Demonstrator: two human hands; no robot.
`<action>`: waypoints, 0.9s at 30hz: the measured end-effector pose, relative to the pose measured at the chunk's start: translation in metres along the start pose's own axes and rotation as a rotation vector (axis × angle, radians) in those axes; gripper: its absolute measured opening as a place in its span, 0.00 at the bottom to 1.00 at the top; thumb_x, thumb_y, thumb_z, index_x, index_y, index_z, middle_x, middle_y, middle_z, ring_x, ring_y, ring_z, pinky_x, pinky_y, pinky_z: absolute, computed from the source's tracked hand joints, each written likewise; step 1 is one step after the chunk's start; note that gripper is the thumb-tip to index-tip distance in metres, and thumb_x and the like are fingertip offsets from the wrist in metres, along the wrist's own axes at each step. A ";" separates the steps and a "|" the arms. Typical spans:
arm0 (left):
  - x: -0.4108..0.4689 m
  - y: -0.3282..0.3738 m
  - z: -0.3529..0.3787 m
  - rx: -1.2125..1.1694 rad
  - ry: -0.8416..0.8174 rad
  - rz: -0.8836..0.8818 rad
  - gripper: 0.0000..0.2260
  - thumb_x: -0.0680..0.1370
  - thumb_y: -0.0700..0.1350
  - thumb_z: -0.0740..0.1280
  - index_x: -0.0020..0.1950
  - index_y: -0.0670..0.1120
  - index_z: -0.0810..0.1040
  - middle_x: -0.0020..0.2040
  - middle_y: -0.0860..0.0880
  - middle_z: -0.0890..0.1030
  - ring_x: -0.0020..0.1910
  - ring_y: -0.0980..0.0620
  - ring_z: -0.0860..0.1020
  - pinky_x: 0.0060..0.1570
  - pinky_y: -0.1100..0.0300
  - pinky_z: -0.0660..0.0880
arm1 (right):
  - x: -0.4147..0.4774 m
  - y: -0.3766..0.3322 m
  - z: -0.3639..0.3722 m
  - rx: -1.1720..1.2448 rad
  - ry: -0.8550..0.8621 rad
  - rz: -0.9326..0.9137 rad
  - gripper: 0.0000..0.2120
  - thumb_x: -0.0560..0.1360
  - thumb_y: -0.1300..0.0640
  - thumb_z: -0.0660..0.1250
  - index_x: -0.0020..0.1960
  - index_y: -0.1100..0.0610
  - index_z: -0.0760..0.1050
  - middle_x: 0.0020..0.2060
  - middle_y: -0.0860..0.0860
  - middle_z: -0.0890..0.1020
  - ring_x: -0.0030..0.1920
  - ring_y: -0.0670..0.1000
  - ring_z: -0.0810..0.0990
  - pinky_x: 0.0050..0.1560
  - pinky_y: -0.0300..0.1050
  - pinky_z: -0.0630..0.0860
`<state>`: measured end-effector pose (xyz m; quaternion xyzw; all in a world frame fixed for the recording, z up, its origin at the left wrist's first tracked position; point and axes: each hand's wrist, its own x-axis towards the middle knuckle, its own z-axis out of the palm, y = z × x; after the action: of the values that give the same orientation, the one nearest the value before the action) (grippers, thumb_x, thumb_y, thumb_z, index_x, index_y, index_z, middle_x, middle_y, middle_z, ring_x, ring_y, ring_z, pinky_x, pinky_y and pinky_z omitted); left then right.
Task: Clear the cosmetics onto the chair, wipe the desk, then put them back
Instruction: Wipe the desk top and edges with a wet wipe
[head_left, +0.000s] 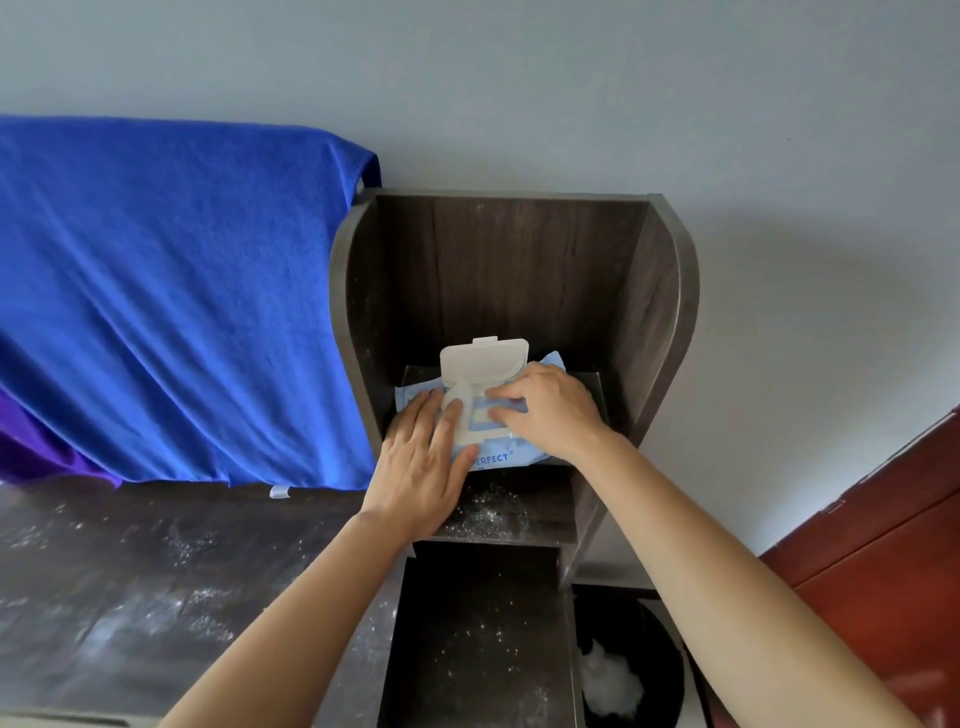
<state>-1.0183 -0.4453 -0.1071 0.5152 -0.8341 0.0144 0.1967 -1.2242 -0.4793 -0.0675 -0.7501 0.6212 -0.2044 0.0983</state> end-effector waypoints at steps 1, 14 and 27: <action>0.000 0.000 0.000 0.000 -0.001 -0.002 0.28 0.83 0.59 0.50 0.75 0.41 0.67 0.74 0.39 0.68 0.75 0.40 0.64 0.74 0.47 0.59 | 0.000 0.001 0.000 0.001 0.010 -0.007 0.14 0.77 0.45 0.70 0.61 0.46 0.83 0.59 0.48 0.80 0.59 0.52 0.76 0.50 0.44 0.71; 0.001 -0.002 0.003 -0.007 -0.004 0.008 0.28 0.83 0.59 0.50 0.74 0.41 0.66 0.74 0.39 0.69 0.74 0.40 0.65 0.73 0.45 0.62 | -0.006 -0.002 0.007 -0.101 0.100 -0.031 0.11 0.81 0.46 0.65 0.56 0.49 0.83 0.57 0.47 0.80 0.58 0.51 0.75 0.47 0.47 0.72; 0.002 0.000 -0.001 0.003 -0.029 -0.008 0.29 0.82 0.59 0.49 0.75 0.41 0.66 0.74 0.39 0.68 0.75 0.39 0.65 0.72 0.45 0.62 | -0.025 0.003 0.016 0.366 0.196 0.033 0.12 0.83 0.49 0.63 0.57 0.56 0.79 0.52 0.45 0.76 0.51 0.44 0.76 0.48 0.40 0.74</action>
<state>-1.0192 -0.4466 -0.1056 0.5190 -0.8347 0.0075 0.1840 -1.2237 -0.4575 -0.0881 -0.6860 0.5926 -0.3840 0.1755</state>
